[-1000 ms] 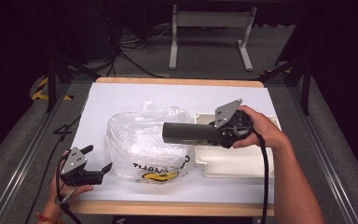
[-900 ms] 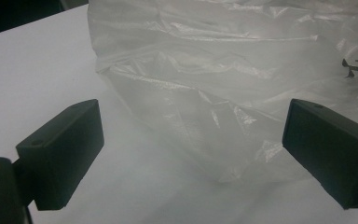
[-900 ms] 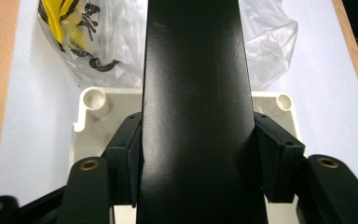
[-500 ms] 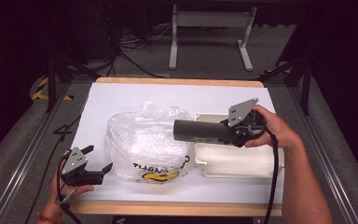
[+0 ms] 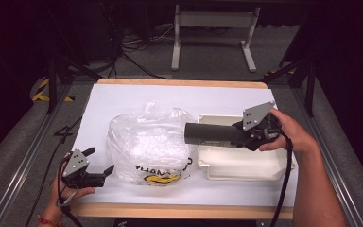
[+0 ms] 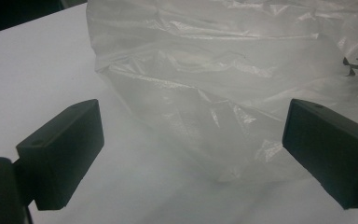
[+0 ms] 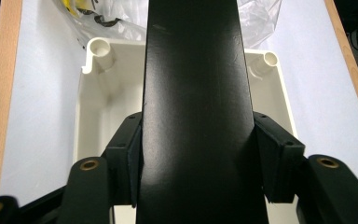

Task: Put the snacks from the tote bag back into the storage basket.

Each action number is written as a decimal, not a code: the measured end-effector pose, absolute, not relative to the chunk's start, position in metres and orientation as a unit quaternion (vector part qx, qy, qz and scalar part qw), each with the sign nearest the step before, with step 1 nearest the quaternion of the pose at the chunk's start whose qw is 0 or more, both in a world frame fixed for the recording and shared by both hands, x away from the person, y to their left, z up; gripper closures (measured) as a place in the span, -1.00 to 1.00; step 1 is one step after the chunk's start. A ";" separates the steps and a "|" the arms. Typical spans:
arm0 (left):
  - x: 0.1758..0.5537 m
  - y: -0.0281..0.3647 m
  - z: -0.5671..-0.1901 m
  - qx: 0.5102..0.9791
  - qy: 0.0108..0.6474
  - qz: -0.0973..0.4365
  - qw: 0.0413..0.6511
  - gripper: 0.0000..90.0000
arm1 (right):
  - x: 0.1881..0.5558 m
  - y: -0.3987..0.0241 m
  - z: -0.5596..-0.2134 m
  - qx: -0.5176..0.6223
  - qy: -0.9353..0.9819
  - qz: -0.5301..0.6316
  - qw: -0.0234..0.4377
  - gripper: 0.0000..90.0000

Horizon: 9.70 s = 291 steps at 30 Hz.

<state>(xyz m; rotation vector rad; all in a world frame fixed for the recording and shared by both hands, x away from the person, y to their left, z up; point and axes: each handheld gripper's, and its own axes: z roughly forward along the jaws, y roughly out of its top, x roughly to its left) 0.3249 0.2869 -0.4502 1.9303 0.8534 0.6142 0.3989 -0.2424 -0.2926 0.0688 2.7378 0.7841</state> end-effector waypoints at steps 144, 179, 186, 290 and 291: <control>0.325 0.287 -0.450 0.785 0.341 0.249 0.453 -0.86 | 0.427 -0.312 -0.367 0.132 0.979 0.096 0.122 -0.19; 0.325 0.287 -0.449 0.784 0.342 0.247 0.456 -0.86 | 0.396 -0.323 -0.337 0.151 0.945 0.195 0.214 -0.25; 0.324 0.287 -0.449 0.783 0.342 0.247 0.457 -0.86 | 0.389 -0.327 -0.333 0.178 0.933 0.211 0.229 -0.35; 0.323 0.302 -0.444 0.751 0.366 0.269 0.479 -0.87 | 0.281 -0.388 -0.440 0.417 0.735 0.395 0.360 -0.91; 0.323 0.302 -0.444 0.751 0.366 0.269 0.479 -0.87 | 0.281 -0.388 -0.440 0.419 0.735 0.395 0.359 -0.91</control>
